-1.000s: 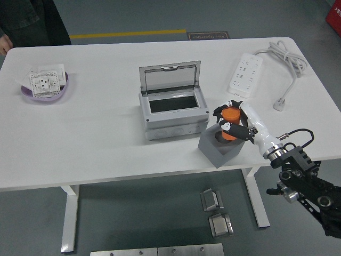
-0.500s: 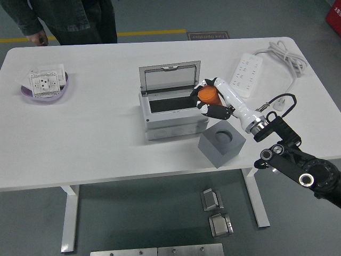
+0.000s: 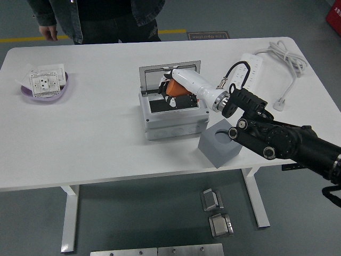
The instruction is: Pick up the cylinder from the cube,place it in the box,flap close box
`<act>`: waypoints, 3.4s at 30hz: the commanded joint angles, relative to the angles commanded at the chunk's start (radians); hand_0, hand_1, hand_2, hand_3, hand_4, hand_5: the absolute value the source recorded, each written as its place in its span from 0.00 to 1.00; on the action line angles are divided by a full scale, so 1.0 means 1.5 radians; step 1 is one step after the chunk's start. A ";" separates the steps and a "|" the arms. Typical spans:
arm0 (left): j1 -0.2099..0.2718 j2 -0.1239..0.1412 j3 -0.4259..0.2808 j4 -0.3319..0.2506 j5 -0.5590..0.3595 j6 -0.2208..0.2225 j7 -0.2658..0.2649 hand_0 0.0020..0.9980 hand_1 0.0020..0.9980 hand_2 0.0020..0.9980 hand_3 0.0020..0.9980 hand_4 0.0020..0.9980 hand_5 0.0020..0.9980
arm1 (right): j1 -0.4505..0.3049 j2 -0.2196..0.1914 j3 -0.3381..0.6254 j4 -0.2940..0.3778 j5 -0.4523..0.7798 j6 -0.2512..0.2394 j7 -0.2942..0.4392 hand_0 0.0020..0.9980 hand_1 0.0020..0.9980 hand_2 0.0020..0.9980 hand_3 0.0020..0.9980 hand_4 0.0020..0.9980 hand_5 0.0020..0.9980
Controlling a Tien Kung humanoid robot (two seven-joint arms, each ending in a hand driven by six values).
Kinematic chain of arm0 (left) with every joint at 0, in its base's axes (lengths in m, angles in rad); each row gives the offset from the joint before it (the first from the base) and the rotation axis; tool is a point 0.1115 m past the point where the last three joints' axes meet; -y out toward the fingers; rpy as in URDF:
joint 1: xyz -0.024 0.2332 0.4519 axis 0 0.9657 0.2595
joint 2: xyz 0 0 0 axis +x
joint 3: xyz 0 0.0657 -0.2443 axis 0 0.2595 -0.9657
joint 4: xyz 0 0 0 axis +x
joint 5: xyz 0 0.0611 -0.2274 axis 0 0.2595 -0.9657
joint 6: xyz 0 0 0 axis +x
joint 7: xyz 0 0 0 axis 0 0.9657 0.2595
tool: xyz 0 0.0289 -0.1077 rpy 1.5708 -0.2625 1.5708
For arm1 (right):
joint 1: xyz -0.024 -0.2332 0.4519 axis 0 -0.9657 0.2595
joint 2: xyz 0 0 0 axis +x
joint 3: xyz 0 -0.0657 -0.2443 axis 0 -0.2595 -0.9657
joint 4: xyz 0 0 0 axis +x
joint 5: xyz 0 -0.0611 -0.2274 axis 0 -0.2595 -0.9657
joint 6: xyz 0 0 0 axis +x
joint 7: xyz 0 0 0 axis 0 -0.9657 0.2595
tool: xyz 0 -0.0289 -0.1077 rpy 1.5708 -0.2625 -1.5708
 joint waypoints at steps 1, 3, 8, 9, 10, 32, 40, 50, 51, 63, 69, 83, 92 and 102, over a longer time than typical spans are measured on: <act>0.000 0.001 -0.002 0.000 0.003 0.000 0.003 0.64 0.63 0.55 0.59 0.62 0.25 | 0.011 0.007 -0.015 -0.014 0.008 0.001 0.002 0.00 0.20 0.47 0.32 0.00 0.00; -0.002 0.002 -0.008 0.001 0.011 -0.001 0.008 0.64 0.63 0.55 0.59 0.62 0.25 | 0.027 0.020 -0.042 -0.041 0.025 0.002 0.009 0.00 0.20 0.47 0.32 0.00 0.00; -0.010 0.006 -0.013 0.001 0.019 -0.001 0.012 0.64 0.63 0.55 0.59 0.62 0.25 | 0.052 0.042 -0.112 -0.098 0.065 0.000 0.027 0.00 0.21 0.47 0.32 0.00 0.00; -0.012 0.006 -0.011 0.001 0.018 -0.001 0.011 0.64 0.63 0.55 0.59 0.62 0.25 | 0.054 0.044 -0.126 -0.106 0.072 0.001 0.031 0.00 0.21 0.47 0.32 0.00 0.00; -0.013 0.006 -0.010 0.001 0.018 -0.001 0.011 0.64 0.63 0.55 0.59 0.62 0.25 | 0.056 0.045 -0.137 -0.111 0.078 0.003 0.035 0.00 0.21 0.47 0.32 0.00 0.00; -0.030 0.007 0.001 -0.004 0.015 -0.001 0.000 0.64 0.63 0.55 0.59 0.62 0.25 | 0.085 0.056 -0.139 -0.159 -0.031 0.059 0.053 0.47 0.59 0.69 0.87 0.58 0.06; -0.032 0.006 -0.003 -0.005 0.022 0.000 -0.001 0.64 0.63 0.55 0.59 0.61 0.25 | 0.084 0.053 -0.129 -0.160 -0.042 0.061 0.054 0.54 0.61 0.71 0.90 0.63 0.05; -0.030 0.002 -0.009 -0.005 0.027 0.001 -0.003 0.64 0.63 0.55 0.58 0.61 0.24 | 0.064 0.026 -0.170 -0.127 0.019 0.013 0.059 0.53 0.59 0.67 0.88 0.63 0.07; -0.029 0.001 -0.008 -0.005 0.026 0.001 -0.003 0.64 0.63 0.55 0.58 0.61 0.24 | 0.058 0.015 -0.163 -0.112 0.023 0.007 0.057 0.53 0.59 0.67 0.88 0.63 0.07; -0.016 -0.009 -0.010 -0.004 0.020 0.001 -0.004 0.64 0.63 0.55 0.58 0.60 0.24 | -0.001 -0.108 0.008 0.094 -0.079 0.009 0.019 0.52 0.56 0.66 0.86 0.63 0.07; -0.016 -0.009 -0.016 -0.005 0.023 0.001 -0.005 0.64 0.63 0.55 0.58 0.59 0.23 | -0.014 -0.127 0.067 0.178 -0.091 0.009 0.020 0.52 0.54 0.65 0.86 0.61 0.07; -0.015 -0.009 0.007 -0.004 -0.001 0.000 -0.004 0.64 0.63 0.54 0.58 0.58 0.22 | 0.015 -0.100 0.072 0.137 -0.077 0.032 0.024 0.49 0.52 0.65 0.85 0.61 0.13; -0.024 -0.003 0.006 -0.005 0.003 0.001 -0.003 0.64 0.63 0.54 0.58 0.58 0.22 | 0.097 -0.034 0.041 0.000 -0.006 0.088 0.030 0.52 0.56 0.66 0.85 0.62 0.15; -0.042 0.006 0.002 -0.007 0.012 0.001 -0.001 0.64 0.63 0.54 0.58 0.59 0.22 | 0.156 0.014 -0.054 -0.174 0.109 0.129 0.028 0.88 0.81 0.83 0.88 0.82 0.47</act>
